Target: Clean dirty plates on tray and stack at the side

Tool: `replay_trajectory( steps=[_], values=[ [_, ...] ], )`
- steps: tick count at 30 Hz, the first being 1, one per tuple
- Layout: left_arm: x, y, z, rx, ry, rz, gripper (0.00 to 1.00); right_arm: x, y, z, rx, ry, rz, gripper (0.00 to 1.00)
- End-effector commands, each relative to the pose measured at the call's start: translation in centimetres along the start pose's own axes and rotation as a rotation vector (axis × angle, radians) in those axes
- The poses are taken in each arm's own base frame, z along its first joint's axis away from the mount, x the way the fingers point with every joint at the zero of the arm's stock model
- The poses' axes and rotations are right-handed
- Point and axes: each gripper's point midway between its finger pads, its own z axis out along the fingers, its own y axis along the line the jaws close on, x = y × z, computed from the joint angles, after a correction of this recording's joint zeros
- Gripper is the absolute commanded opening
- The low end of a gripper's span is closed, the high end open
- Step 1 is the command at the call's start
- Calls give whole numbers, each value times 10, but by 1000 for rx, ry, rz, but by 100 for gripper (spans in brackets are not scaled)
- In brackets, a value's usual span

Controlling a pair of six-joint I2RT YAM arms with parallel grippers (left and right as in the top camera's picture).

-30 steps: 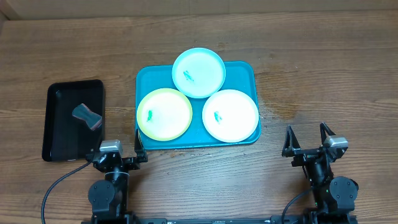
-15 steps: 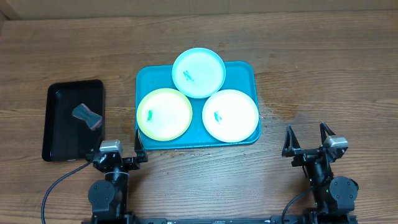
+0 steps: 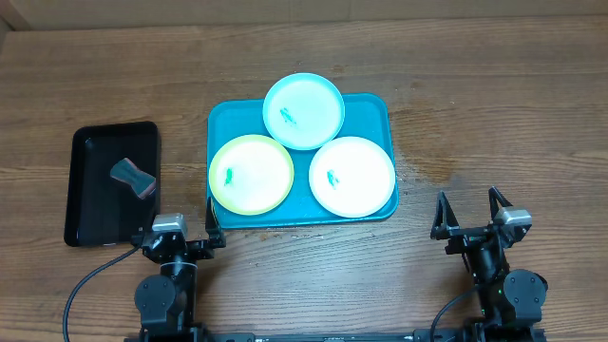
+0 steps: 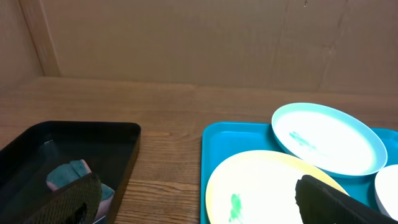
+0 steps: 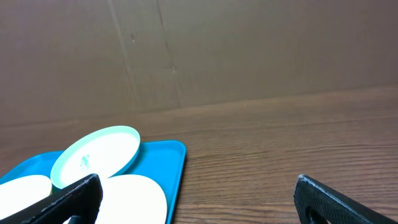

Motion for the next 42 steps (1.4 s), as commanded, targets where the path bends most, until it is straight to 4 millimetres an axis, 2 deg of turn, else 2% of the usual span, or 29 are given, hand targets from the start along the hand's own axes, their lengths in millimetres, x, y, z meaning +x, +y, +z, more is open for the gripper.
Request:
replay_trajectory(
  steps=[1,31,36,38,39,42],
  values=[
    [-1,1,0,-8,-10,14,100,2,-2,0,10,-5,-3,100],
    [-3,0,-1,0,-16,3,99,1,-2,0,10,-5,-3,100],
    [-24,-41,-7,249,-66,-280,100,1,-2,0,10,-5,-3,100],
    [-43,-54,-13,351,-102,-449,100,1,-2,0,10,-5,-3,100],
    [-59,-59,-18,407,-136,-575,100,1,-2,0,10,-5,-3,100],
    [-98,-62,-33,499,-264,-686,100,2,-2,0,10,-5,-3,100]
  ],
)
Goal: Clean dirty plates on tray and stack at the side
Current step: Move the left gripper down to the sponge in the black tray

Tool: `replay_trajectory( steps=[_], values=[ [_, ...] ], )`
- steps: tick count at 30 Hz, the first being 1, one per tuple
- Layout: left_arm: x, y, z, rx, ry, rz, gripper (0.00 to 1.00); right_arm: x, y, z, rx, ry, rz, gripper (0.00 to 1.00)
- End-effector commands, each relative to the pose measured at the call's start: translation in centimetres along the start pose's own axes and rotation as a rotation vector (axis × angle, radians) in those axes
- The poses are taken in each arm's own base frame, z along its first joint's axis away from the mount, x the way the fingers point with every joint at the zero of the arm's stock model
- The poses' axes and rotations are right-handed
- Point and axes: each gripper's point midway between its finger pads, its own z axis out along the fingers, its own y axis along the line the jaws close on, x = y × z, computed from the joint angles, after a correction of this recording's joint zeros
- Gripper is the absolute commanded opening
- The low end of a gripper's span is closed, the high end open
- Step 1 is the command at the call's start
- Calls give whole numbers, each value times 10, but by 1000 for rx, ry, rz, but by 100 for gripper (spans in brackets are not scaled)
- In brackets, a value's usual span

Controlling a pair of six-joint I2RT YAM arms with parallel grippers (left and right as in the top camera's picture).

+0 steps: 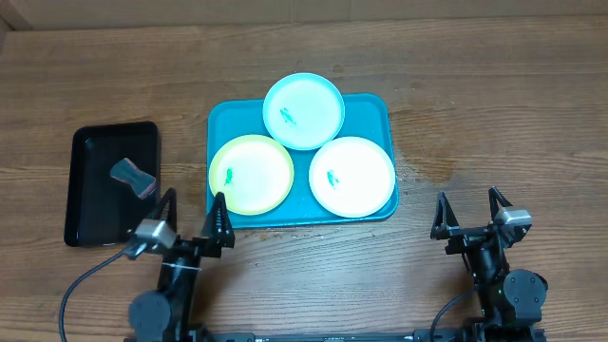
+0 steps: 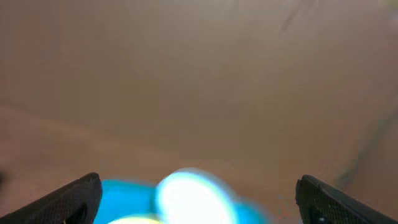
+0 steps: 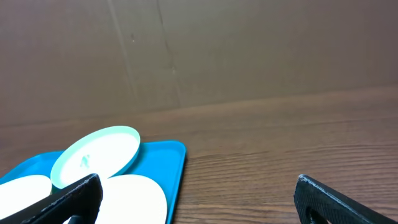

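Note:
Three plates lie on the blue tray (image 1: pixel 375 106): a light-blue plate (image 1: pixel 303 111) at the back, a yellow-green plate (image 1: pixel 251 175) front left and a white plate (image 1: pixel 351 176) front right, each with a small green smear. My left gripper (image 1: pixel 193 208) stands open near the tray's front-left corner, lifted off the table; its wrist view is blurred, showing the light-blue plate (image 2: pixel 193 198). My right gripper (image 1: pixel 470 211) stands open at the front right, empty. In its view are the light-blue plate (image 3: pixel 96 152) and white plate (image 3: pixel 134 198).
A black tray (image 1: pixel 85 204) at the left holds a grey-and-teal sponge (image 1: pixel 133 177). A cardboard wall (image 3: pixel 249 50) stands behind the table. Bare wood lies to the right of the blue tray.
My left gripper has risen and tilted up from its rest near the front edge; its wrist view now looks higher and is blurred. The right arm and the plates have not moved.

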Motion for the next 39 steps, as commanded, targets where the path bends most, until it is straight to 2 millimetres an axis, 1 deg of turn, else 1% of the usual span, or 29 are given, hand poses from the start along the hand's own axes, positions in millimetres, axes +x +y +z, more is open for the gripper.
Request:
replay_trajectory(
  steps=[1,4,7,9,11,13,15,18,20,22,23,25,27,30,33,36,38,39],
  values=[
    [-38,-42,-8,218,-112,-275,100,2,-2,0,10,-4,-2,100],
    [-79,-67,-24,330,-287,-190,100,2,-2,0,10,-4,-2,100],
    [-109,-73,-33,324,-401,-142,100,2,-2,0,10,-4,-2,100],
    [-120,-78,-34,304,-413,-86,100,2,-2,0,10,-4,-2,100],
    [-128,-82,-28,263,-381,-5,100,2,-2,0,10,-4,-2,100],
    [-130,-79,-16,188,-297,62,100,2,-2,0,10,-4,-2,100],
    [-130,-72,-1,99,-183,111,100,2,-2,0,10,-4,-2,100],
    [-127,-43,25,-112,19,174,100,2,-2,0,10,-4,-2,100],
    [-125,-25,42,-226,159,262,100,2,-2,0,10,-4,-2,100],
    [-123,-18,57,-258,255,313,100,2,-2,0,10,-4,-3,100],
    [-120,-13,68,-273,310,318,100,2,-2,0,10,-4,-2,100],
    [-116,-3,80,-305,375,370,100,2,-2,0,10,-4,-2,100],
    [-121,20,91,-416,390,367,100,2,-2,0,10,-4,-2,100],
    [-135,57,96,-617,387,245,100,2,-2,0,10,-4,-2,100],
    [-145,85,101,-710,441,151,100,2,-2,0,10,-4,-2,100],
    [-142,110,107,-744,515,79,100,2,-2,0,10,-4,-2,100],
    [-133,129,107,-777,555,58,100,2,-2,0,10,-4,-2,100],
    [-127,141,103,-810,584,66,100,2,-2,0,10,-4,-2,100]
  ],
)
